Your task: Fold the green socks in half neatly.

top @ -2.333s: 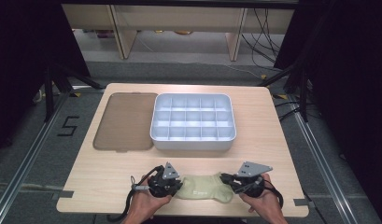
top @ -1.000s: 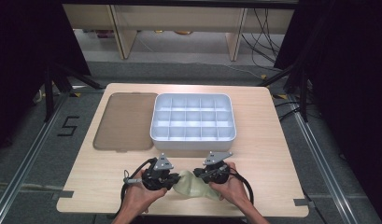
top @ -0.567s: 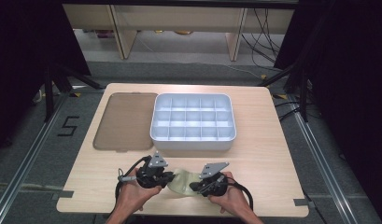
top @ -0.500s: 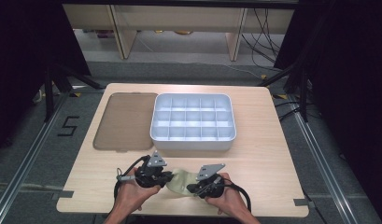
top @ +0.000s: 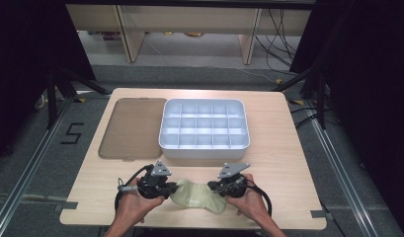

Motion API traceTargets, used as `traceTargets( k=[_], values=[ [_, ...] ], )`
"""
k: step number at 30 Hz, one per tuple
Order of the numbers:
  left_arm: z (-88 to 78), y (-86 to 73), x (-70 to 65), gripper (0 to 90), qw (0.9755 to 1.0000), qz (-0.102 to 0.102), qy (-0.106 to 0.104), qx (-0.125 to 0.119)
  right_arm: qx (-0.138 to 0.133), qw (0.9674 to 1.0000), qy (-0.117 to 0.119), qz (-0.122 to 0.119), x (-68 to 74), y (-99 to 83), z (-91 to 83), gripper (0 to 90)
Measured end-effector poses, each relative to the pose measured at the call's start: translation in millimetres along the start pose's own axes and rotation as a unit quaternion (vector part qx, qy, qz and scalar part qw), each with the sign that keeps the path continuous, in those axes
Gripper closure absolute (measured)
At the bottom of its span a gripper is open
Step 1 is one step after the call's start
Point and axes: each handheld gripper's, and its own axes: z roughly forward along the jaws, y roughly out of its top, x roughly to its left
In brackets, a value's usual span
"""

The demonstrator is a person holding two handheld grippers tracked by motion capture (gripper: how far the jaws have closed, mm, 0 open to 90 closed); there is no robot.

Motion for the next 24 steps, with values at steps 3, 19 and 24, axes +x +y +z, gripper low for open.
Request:
traceTargets(
  k=[3, 19, 24],
  values=[
    [-2.5, 2.8, -1.5, 83.7, 1.0000, 0.007, 0.000, 0.001, -0.002, 0.9999, -0.014, 0.006, -8.4, -5.3, -7.6, 90.0],
    [13.3, 24.5, -25.2, 83.3, 0.9994, 0.017, -0.024, -0.016, 0.018, 0.9995, 0.014, 0.020, -13.6, -15.9, 0.2, 90.0],
    [27.9, 32.8, -38.4, 83.3, 0.9983, 0.024, -0.048, -0.022, 0.015, 0.9996, 0.013, 0.019, -14.4, -16.7, 0.6, 90.0]
  ],
)
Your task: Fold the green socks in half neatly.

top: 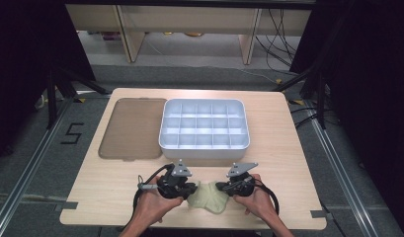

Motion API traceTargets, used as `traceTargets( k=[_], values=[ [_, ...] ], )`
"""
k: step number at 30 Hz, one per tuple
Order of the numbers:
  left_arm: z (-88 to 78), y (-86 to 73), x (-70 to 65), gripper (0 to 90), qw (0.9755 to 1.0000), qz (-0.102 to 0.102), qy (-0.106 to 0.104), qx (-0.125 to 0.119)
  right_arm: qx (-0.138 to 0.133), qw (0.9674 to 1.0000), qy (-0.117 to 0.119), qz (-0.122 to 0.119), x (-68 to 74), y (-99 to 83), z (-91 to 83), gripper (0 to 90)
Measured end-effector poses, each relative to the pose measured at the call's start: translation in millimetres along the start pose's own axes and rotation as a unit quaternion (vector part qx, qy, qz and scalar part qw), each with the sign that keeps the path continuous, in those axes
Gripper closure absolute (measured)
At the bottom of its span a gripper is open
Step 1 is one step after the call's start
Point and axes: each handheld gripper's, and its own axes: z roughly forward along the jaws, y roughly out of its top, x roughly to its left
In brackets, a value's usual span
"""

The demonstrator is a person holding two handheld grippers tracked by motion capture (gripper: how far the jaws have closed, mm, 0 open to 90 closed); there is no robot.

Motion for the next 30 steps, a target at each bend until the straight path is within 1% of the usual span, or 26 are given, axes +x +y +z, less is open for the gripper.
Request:
traceTargets(
  k=[1, 3, 4, 5, 6, 7, 8, 9, 10, 11, 12, 14, 15, 17, 18, 20, 21, 22, 23, 24, 25, 26, 27, 28, 29, 30],
  values=[
    [0.0, 0.0, 0.0, 83.3, 1.0000, 0.000, 0.000, 0.000, 0.000, 1.0000, 0.000, 0.000, 0.0, 0.0, 0.0, 90.0],
    [4.5, 2.6, -3.0, 83.4, 1.0000, -0.002, -0.004, -0.005, 0.001, 1.0000, 0.001, 0.003, -0.2, -0.3, -0.3, 90.0],
    [9.4, 5.2, -6.1, 83.3, 0.9999, -0.002, -0.009, -0.008, -0.003, 1.0000, 0.005, 0.007, -0.9, -1.4, -0.6, 90.0],
    [9.4, 5.2, -6.1, 83.3, 0.9999, -0.002, -0.009, -0.008, -0.003, 1.0000, 0.005, 0.007, -0.9, -1.4, -0.6, 90.0],
    [14.8, 8.0, -7.8, 83.3, 0.9998, 0.004, -0.016, -0.009, -0.004, 0.9999, 0.008, 0.009, -2.7, -2.4, -0.5, 90.0],
    [14.8, 8.0, -7.8, 83.4, 0.9998, 0.004, -0.016, -0.009, -0.004, 0.9999, 0.008, 0.009, -2.7, -2.4, -0.5, 90.0],
    [19.3, 10.2, -10.3, 83.4, 0.9998, -0.001, -0.018, -0.012, -0.004, 0.9998, 0.012, 0.017, -2.9, -2.4, -0.9, 90.0],
    [19.3, 10.2, -10.3, 83.6, 0.9998, -0.001, -0.018, -0.012, -0.004, 0.9998, 0.012, 0.017, -2.9, -2.4, -0.9, 90.0],
    [20.9, 13.3, -11.5, 83.6, 0.9997, 0.005, -0.021, -0.015, -0.005, 0.9998, 0.011, 0.012, -3.5, -2.6, -0.5, 90.0],
    [20.9, 13.3, -11.5, 83.7, 0.9997, 0.005, -0.021, -0.015, -0.005, 0.9998, 0.011, 0.012, -3.5, -2.6, -0.5, 90.0],
    [21.8, 16.2, -13.6, 83.7, 0.9995, 0.002, -0.026, -0.018, -0.006, 0.9998, 0.013, 0.016, -3.6, -2.7, -0.7, 90.0],
    [23.7, 18.3, -14.6, 83.7, 0.9993, 0.004, -0.032, -0.021, -0.006, 0.9998, 0.014, 0.016, -4.3, -2.9, -0.6, 90.0],
    [24.8, 19.3, -15.9, 83.7, 0.9994, 0.005, -0.028, -0.019, -0.006, 0.9997, 0.014, 0.018, -4.6, -3.0, -0.6, 90.0],
    [27.1, 19.8, -16.5, 83.7, 0.9993, 0.005, -0.031, -0.019, -0.008, 0.9998, 0.013, 0.015, -5.3, -3.4, -0.1, 90.0],
    [30.8, 20.0, -17.7, 83.7, 0.9994, 0.005, -0.032, -0.015, -0.007, 0.9995, 0.021, 0.022, -6.2, -3.4, -0.9, 90.0],
    [32.6, 19.8, -17.8, 83.7, 0.9994, 0.005, -0.033, -0.014, -0.009, 0.9994, 0.022, 0.026, -7.2, -3.8, -0.8, 89.4],
    [34.5, 20.0, -17.7, 83.7, 0.9993, 0.009, -0.034, -0.014, -0.012, 0.9989, 0.028, 0.035, -10.4, -4.5, -1.7, 86.9],
    [36.5, 20.0, -17.9, 83.7, 0.9993, 0.009, -0.035, -0.009, -0.015, 0.9985, 0.033, 0.040, -11.6, -4.8, -2.2, 86.5],
    [36.5, 20.0, -17.9, 83.7, 0.9993, 0.009, -0.035, -0.009, -0.015, 0.9985, 0.033, 0.040, -11.6, -4.8, -2.2, 86.5],
    [37.6, 20.3, -17.7, 83.7, 0.9992, 0.011, -0.036, -0.011, -0.025, 0.9973, 0.041, 0.054, -13.6, -5.6, -3.2, 86.5],
    [38.3, 20.2, -18.1, 83.7, 0.9994, 0.007, -0.034, -0.007, -0.032, 0.9962, 0.048, 0.065, -14.8, -5.9, -4.5, 86.5],
    [40.4, 20.8, -17.6, 83.6, 0.9993, 0.012, -0.036, -0.008, -0.043, 0.9950, 0.052, 0.074, -17.3, -5.4, -7.7, 86.5],
    [40.4, 20.8, -17.6, 83.6, 0.9993, 0.012, -0.036, -0.008, -0.043, 0.9950, 0.052, 0.074, -17.3, -5.4, -7.7, 86.5],
    [42.9, 20.9, -18.6, 83.7, 0.9994, 0.009, -0.034, -0.006, -0.050, 0.9954, 0.037, 0.073, -22.4, -5.2, -12.8, 87.0],
    [42.9, 20.9, -18.6, 83.6, 0.9994, 0.009, -0.034, -0.006, -0.050, 0.9954, 0.037, 0.073, -22.4, -5.2, -12.8, 87.0],
    [45.1, 21.0, -19.4, 83.6, 0.9994, 0.010, -0.033, -0.004, -0.048, 0.9956, 0.029, 0.075, -25.1, -5.6, -16.5, 87.8]
  ],
)
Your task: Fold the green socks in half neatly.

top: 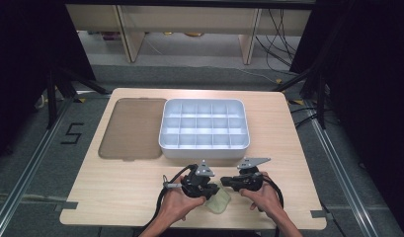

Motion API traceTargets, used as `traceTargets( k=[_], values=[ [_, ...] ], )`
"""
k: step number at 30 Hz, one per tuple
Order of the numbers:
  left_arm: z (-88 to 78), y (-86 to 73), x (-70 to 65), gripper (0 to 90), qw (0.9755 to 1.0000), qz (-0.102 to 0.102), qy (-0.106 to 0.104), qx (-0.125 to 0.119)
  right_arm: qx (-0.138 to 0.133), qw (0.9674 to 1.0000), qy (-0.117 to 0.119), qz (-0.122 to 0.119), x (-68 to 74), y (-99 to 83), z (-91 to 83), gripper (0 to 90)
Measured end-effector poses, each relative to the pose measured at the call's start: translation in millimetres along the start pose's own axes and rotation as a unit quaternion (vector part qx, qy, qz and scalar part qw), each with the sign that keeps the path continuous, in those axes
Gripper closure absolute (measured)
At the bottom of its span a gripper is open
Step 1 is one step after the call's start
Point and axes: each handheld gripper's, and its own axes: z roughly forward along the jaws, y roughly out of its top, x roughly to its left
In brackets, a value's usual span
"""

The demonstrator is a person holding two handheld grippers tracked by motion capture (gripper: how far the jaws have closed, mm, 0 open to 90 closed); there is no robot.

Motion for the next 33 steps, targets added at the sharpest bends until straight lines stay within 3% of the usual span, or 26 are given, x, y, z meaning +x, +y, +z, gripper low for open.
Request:
traceTargets(
  k=[1, 3, 7, 9, 18, 21, 24, 25, 26, 27, 28, 31, 33],
  values=[
    [1.7, 0.2, -0.6, 83.6, 1.0000, 0.001, 0.001, 0.003, 0.016, 0.9997, -0.013, 0.017, -2.7, -2.3, -5.7, 89.5],
    [5.1, 0.7, -0.9, 83.6, 0.9999, 0.007, -0.002, 0.010, 0.025, 0.9995, -0.021, -0.003, -4.5, -6.0, -5.9, 90.0],
    [13.4, 2.3, -1.5, 83.5, 0.9996, 0.014, -0.004, 0.023, 0.033, 0.9992, -0.020, -0.008, -2.9, -7.4, -5.5, 90.0],
    [17.3, 2.5, -1.8, 83.4, 0.9993, 0.023, -0.006, 0.030, 0.052, 0.9983, -0.020, -0.016, -2.9, -9.8, 0.7, 90.0],
    [31.9, 1.7, -8.8, 82.2, 0.9983, 0.037, -0.010, 0.044, 0.051, 0.9984, -0.016, -0.017, -9.8, -8.0, 0.1, 90.0],
    [34.6, 1.2, -10.2, 74.1, 0.9982, 0.037, -0.011, 0.045, 0.051, 0.9985, -0.016, -0.015, -11.0, -7.9, -0.1, 90.0],
    [28.4, 3.7, -12.4, 64.7, 0.9990, 0.032, -0.018, 0.025, 0.041, 0.9990, -0.015, -0.010, -10.9, -6.0, -5.1, 90.0],
    [27.1, 4.8, -15.1, 63.9, 0.9996, 0.017, -0.020, 0.007, 0.040, 0.9991, -0.013, 0.003, -9.0, -6.3, -6.2, 90.0],
    [22.3, 6.4, -13.6, 62.4, 0.9993, 0.027, -0.023, 0.010, 0.037, 0.9991, -0.018, -0.010, -11.7, -6.1, -7.1, 90.0],
    [17.5, 7.9, -14.0, 61.7, 0.9994, 0.028, -0.022, -0.001, 0.036, 0.9992, -0.017, -0.008, -11.8, -6.2, -7.9, 90.0],
    [16.7, 8.1, -16.1, 61.6, 0.9995, 0.004, -0.025, -0.018, 0.032, 0.9992, -0.020, -0.007, -11.8, -6.0, -9.1, 90.0],
    [4.5, 9.1, -8.4, 61.7, 0.9994, 0.017, -0.022, -0.019, 0.030, 0.9993, -0.020, 0.002, -9.6, -3.6, -13.5, 90.0],
    [1.0, 8.5, -5.6, 62.7, 0.9996, 0.018, -0.016, -0.016, 0.022, 0.9995, -0.023, -0.007, -10.9, -3.0, -14.6, 90.0]
  ],
)
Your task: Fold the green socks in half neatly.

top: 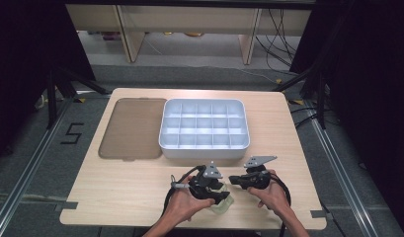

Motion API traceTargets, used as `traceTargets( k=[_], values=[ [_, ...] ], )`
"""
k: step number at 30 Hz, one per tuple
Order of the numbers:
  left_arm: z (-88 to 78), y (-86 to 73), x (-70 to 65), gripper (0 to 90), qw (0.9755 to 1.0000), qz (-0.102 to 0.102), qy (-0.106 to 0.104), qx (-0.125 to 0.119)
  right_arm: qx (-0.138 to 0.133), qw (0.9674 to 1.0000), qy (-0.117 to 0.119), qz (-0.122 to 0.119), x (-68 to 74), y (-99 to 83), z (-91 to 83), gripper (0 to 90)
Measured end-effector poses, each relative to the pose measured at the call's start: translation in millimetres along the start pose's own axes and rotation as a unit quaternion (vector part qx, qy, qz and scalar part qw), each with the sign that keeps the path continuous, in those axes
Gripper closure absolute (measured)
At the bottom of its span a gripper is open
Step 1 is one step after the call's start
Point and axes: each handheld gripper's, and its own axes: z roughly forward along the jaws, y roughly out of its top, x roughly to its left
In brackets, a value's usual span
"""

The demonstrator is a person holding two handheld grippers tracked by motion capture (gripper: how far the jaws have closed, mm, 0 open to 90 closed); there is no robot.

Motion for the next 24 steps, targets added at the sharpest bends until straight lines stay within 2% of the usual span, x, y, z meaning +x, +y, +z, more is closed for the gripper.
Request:
traceTargets(
  k=[1, 2, 3, 4, 5, 8, 9, 10, 11, 12, 13, 14, 15, 16, 19, 20, 21, 22, 23, 24],
  values=[
    [-5.3, -2.1, 5.9, 63.3, 1.0000, -0.006, 0.006, -0.004, -0.002, 1.0000, -0.005, 0.004, 0.4, 0.7, -4.2, 90.0],
    [-5.3, -2.1, 5.9, 63.7, 1.0000, -0.006, 0.006, -0.004, -0.002, 1.0000, -0.005, 0.004, 0.4, 0.7, -4.2, 90.0],
    [-10.7, -5.2, 13.8, 64.5, 0.9999, -0.002, 0.014, 0.002, -0.009, 0.9999, -0.012, -0.008, 1.0, 0.8, -9.3, 90.0],
    [-10.7, -5.2, 13.8, 65.8, 0.9999, -0.002, 0.014, 0.002, -0.009, 0.9999, -0.012, -0.008, 1.0, 0.8, -9.3, 90.0],
    [-13.0, -9.1, 19.7, 66.6, 0.9997, -0.006, 0.022, 0.003, -0.012, 0.9997, -0.015, -0.018, 4.8, 0.5, -13.7, 90.0],
    [-12.2, -13.1, 25.4, 72.1, 0.9996, -0.004, 0.027, 0.010, -0.013, 0.9996, -0.012, -0.022, 10.2, 0.2, -18.4, 90.0],
    [-10.4, -15.4, 28.7, 74.1, 0.9995, 0.001, 0.027, 0.015, -0.014, 0.9995, -0.004, -0.029, 15.7, -0.9, -20.7, 90.0],
    [-7.3, -17.9, 30.5, 75.6, 0.9995, -0.005, 0.028, 0.016, -0.014, 0.9995, -0.005, -0.029, 19.5, -1.8, -22.1, 90.0],
    [-2.3, -21.8, 34.8, 76.7, 0.9993, 0.000, 0.027, 0.024, -0.017, 0.9993, -0.002, -0.033, 22.7, -2.4, -22.4, 90.0],
    [0.1, -23.3, 34.6, 77.7, 0.9992, -0.010, 0.031, 0.023, -0.018, 0.9992, 0.000, -0.037, 25.9, -2.7, -22.2, 90.0],
    [0.1, -23.3, 34.6, 79.3, 0.9992, -0.010, 0.031, 0.023, -0.018, 0.9992, 0.000, -0.037, 25.9, -2.7, -22.2, 90.0],
    [0.3, -24.4, 38.3, 80.8, 0.9985, 0.014, 0.029, 0.044, -0.015, 0.9989, 0.007, -0.044, 33.2, -1.6, -21.7, 90.0],
    [5.0, -27.0, 36.6, 82.2, 0.9989, 0.003, 0.031, 0.033, -0.015, 0.9987, 0.009, -0.048, 35.7, -1.1, -20.7, 90.0],
    [5.0, -27.0, 36.6, 83.1, 0.9989, 0.003, 0.031, 0.033, -0.015, 0.9987, 0.009, -0.048, 35.7, -1.1, -20.7, 90.0],
    [6.1, -28.5, 35.4, 85.3, 0.9985, 0.006, 0.040, 0.036, -0.010, 0.9975, 0.018, -0.067, 49.7, 2.9, -12.0, 90.0],
    [6.0, -29.1, 36.6, 85.3, 0.9981, 0.015, 0.038, 0.046, -0.010, 0.9975, 0.018, -0.067, 49.7, 2.9, -12.0, 90.0],
    [8.4, -31.0, 34.5, 85.4, 0.9983, 0.000, 0.043, 0.038, -0.006, 0.9973, 0.025, -0.069, 54.0, 3.8, -8.6, 90.0],
    [8.0, -32.4, 34.1, 85.5, 0.9980, 0.007, 0.044, 0.044, 0.012, 0.9968, 0.033, -0.072, 62.6, 4.2, -0.7, 90.0],
    [8.0, -32.4, 34.1, 85.5, 0.9980, 0.007, 0.044, 0.044, 0.012, 0.9968, 0.033, -0.072, 62.6, 4.2, -0.7, 90.0],
    [7.0, -33.4, 34.2, 85.5, 0.9977, 0.013, 0.044, 0.051, 0.011, 0.9956, 0.030, -0.088, 62.8, 4.3, 2.9, 90.0]
  ],
)
